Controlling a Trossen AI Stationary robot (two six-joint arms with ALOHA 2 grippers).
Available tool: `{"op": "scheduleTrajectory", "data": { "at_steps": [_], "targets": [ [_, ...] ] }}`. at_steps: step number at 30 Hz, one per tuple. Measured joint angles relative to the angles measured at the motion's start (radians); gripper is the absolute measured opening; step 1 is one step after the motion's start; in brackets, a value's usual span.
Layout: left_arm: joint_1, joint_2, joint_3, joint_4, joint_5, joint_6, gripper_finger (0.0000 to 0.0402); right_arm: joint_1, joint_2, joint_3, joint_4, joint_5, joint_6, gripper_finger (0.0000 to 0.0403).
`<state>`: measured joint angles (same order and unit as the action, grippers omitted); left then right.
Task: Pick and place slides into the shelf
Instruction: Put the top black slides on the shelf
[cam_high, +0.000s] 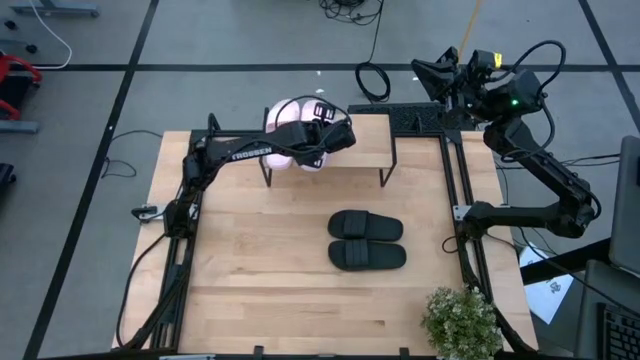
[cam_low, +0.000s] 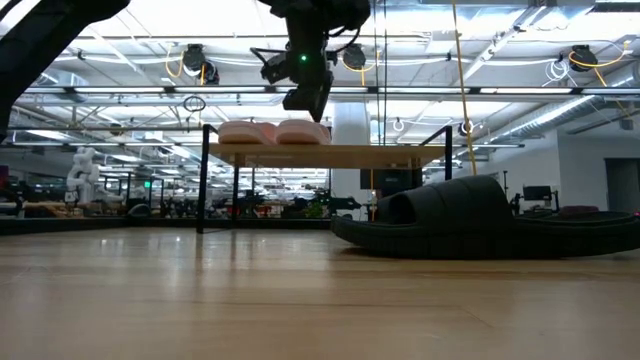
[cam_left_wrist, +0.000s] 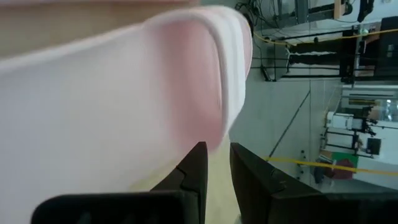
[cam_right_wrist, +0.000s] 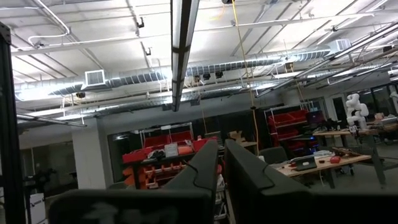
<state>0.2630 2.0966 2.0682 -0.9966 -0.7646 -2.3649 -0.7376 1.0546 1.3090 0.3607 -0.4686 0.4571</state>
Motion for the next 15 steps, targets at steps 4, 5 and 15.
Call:
{"op": "scheduleTrajectory", "data": {
  "at_steps": [4,5,15],
  "targets": [
    [-0.04,-0.02,0.0,0.011,0.012,0.001,0.0063,0.0,0.0,0.0,-0.001,-0.002,0.002,0.0022],
    [-0.054,-0.032,0.0,0.019,0.019,0.002,0.0063,0.0,0.0,0.0,-0.005,-0.002,0.002,0.0022],
    [-0.25,-0.292,0.002,-0.003,-0.174,0.479,0.0063,-0.001,-0.023,0.0,-0.264,-0.185,0.003,0.0022]
  ]
}}
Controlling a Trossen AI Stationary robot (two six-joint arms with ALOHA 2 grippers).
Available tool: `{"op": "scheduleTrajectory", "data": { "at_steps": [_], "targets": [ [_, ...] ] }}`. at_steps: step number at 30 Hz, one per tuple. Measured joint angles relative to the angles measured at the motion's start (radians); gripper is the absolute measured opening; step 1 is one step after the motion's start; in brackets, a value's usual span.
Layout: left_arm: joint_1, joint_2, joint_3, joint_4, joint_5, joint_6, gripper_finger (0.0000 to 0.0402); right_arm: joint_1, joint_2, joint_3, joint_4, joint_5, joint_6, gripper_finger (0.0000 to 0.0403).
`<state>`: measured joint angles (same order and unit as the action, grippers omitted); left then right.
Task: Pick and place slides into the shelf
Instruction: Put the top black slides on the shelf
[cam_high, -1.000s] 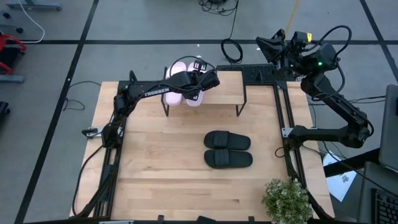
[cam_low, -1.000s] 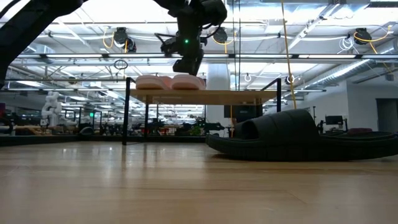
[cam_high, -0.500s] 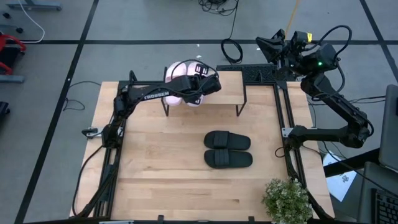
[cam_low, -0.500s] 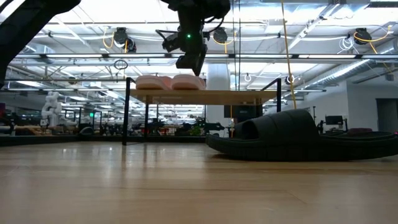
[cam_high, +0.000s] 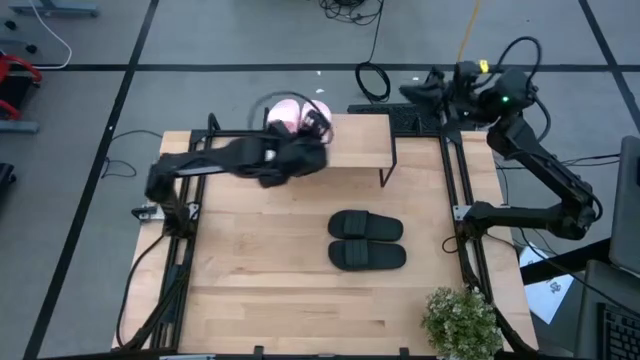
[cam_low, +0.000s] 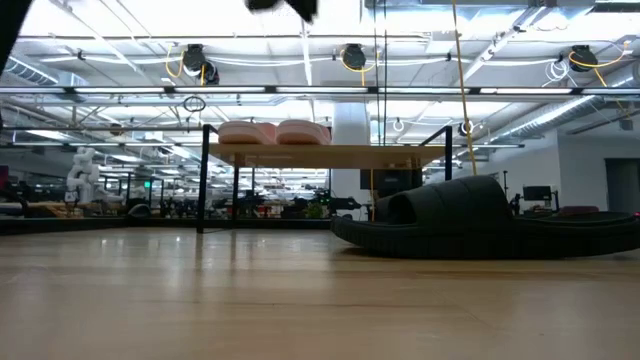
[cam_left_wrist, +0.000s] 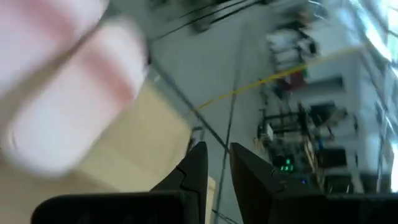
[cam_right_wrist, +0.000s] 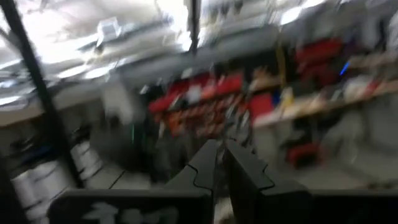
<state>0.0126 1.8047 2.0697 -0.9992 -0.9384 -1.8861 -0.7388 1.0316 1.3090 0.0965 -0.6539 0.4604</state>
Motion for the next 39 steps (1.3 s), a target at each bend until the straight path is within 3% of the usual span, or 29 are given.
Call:
{"op": "scheduleTrajectory", "data": {
  "at_steps": [4,9,14,17,23,28,39],
  "targets": [
    [-0.068,-0.101,0.0,0.001,-0.049,0.293,0.0063,0.001,-0.009,0.0,-0.151,-0.132,0.042,0.0022],
    [-0.131,-0.17,0.0,0.014,-0.038,0.522,0.0063,0.011,-0.009,0.0,-0.327,-0.345,0.137,0.0022],
    [-0.162,-0.19,0.0,0.014,-0.032,0.661,0.0063,0.091,-0.009,0.0,-0.587,-0.39,0.156,0.0022],
    [-0.173,-0.189,0.0,0.013,-0.022,0.707,0.0063,0.163,-0.009,0.0,-0.731,-0.336,0.13,0.0022],
    [-0.179,-0.189,0.0,0.011,0.068,0.761,0.0063,0.298,-0.007,0.0,-0.906,-0.025,0.099,0.0022],
    [-0.179,-0.189,0.0,0.006,0.14,0.759,0.0063,0.384,0.009,-0.092,-0.845,0.023,0.188,0.0022],
    [-0.179,-0.189,0.0,0.004,0.2,0.816,0.0063,0.427,0.037,-0.528,-0.363,0.025,0.513,0.0022]
  ]
}}
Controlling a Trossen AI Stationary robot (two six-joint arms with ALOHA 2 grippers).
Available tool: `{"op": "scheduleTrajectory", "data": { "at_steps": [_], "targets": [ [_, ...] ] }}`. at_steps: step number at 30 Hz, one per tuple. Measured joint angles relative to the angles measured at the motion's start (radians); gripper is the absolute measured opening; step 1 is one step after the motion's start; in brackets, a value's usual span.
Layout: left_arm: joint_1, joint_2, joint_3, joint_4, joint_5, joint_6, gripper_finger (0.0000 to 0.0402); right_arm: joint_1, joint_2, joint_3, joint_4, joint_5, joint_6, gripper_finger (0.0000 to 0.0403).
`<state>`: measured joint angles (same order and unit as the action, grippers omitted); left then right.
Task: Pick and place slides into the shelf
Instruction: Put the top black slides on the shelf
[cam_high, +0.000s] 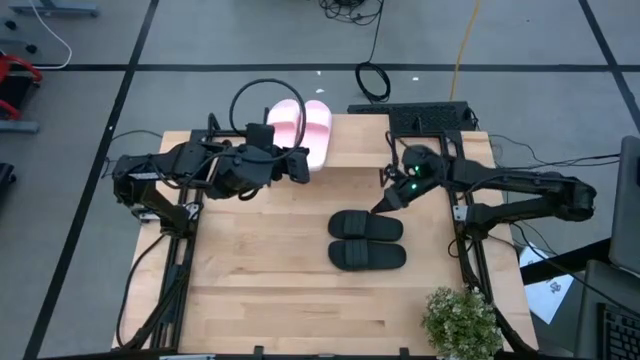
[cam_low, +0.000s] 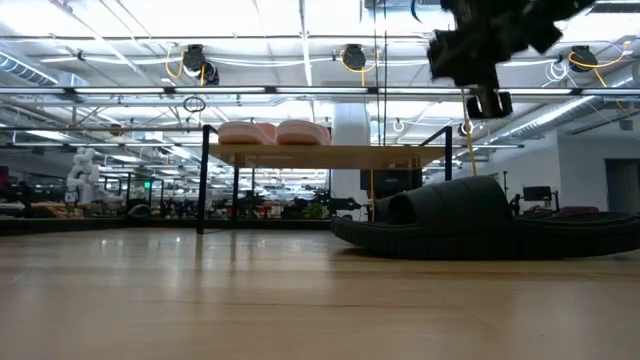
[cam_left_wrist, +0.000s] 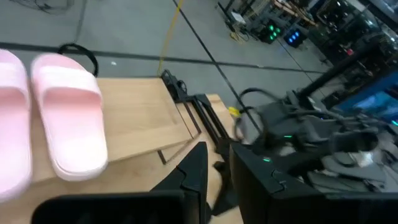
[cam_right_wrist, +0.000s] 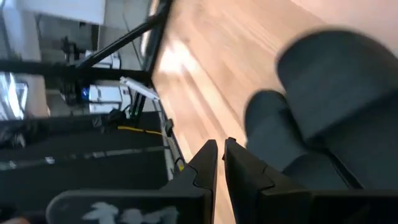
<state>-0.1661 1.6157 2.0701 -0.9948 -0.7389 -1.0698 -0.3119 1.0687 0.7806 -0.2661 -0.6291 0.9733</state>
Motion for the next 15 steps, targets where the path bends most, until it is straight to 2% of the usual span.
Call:
{"op": "scheduleTrajectory", "data": {
  "at_steps": [3,6,15],
  "targets": [
    [0.0,0.0,0.0,0.002,0.014,0.014,0.0063,0.0,0.0,-0.098,0.078,0.011,0.073,0.0022],
    [0.0,0.0,0.0,0.002,0.015,0.058,0.0063,0.016,0.0,-0.157,0.117,0.067,0.107,0.0022],
    [0.002,0.0,0.0,0.002,0.015,0.128,0.0063,0.114,0.0,-0.191,0.136,0.222,0.138,0.0022]
  ]
}}
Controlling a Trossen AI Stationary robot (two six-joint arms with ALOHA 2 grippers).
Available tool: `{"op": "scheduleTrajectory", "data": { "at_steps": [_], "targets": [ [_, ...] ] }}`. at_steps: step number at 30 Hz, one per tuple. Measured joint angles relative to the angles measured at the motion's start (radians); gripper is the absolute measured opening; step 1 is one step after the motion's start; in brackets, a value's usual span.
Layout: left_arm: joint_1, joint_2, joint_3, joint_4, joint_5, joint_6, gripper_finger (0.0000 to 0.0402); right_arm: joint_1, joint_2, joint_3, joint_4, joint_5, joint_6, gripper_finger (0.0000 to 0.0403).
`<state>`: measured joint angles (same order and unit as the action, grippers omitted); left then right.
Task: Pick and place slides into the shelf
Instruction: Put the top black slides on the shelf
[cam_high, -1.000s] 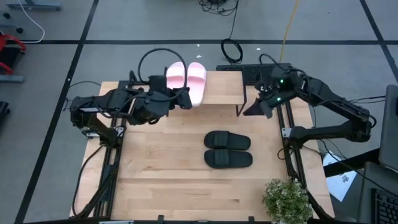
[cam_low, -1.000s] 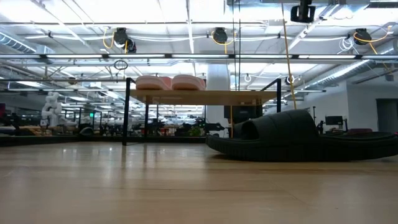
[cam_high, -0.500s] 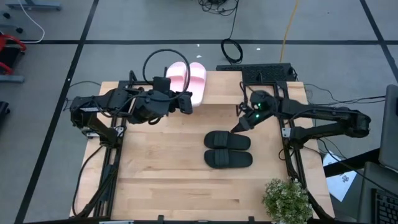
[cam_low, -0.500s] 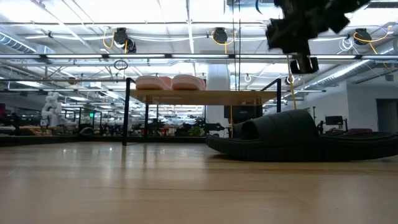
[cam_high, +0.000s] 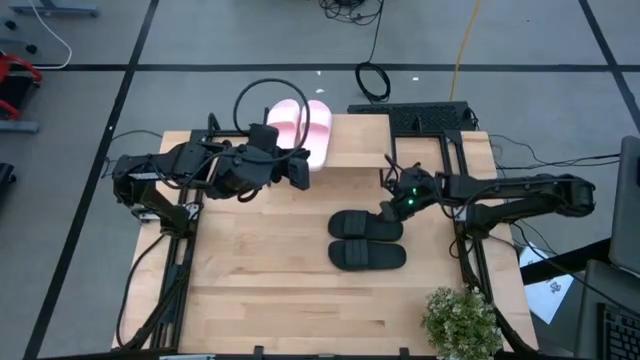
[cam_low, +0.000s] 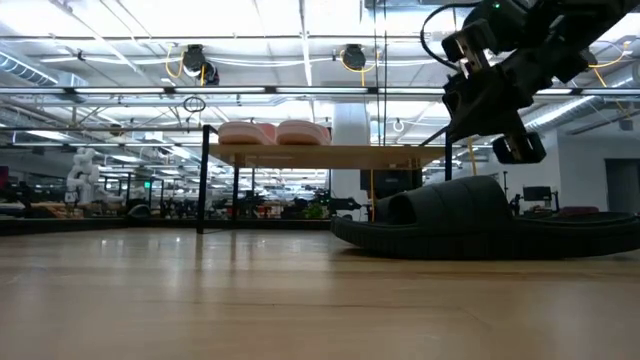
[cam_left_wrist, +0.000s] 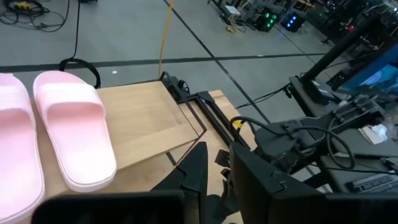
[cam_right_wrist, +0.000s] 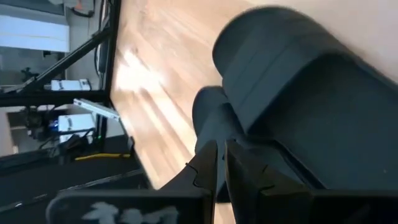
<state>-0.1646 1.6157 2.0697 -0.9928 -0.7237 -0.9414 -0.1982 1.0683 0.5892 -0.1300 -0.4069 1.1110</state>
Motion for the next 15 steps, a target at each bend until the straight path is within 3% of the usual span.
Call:
{"op": "scheduleTrajectory", "data": {
  "at_steps": [6,15],
  "targets": [
    [0.0,0.0,0.0,0.0,0.0,0.023,0.0063,0.035,0.0,0.0,0.01,0.124,0.036,0.0022],
    [0.0,0.0,0.0,0.0,-0.004,0.032,0.0063,0.037,0.0,0.0,0.011,0.14,0.078,0.0022]
  ]
}}
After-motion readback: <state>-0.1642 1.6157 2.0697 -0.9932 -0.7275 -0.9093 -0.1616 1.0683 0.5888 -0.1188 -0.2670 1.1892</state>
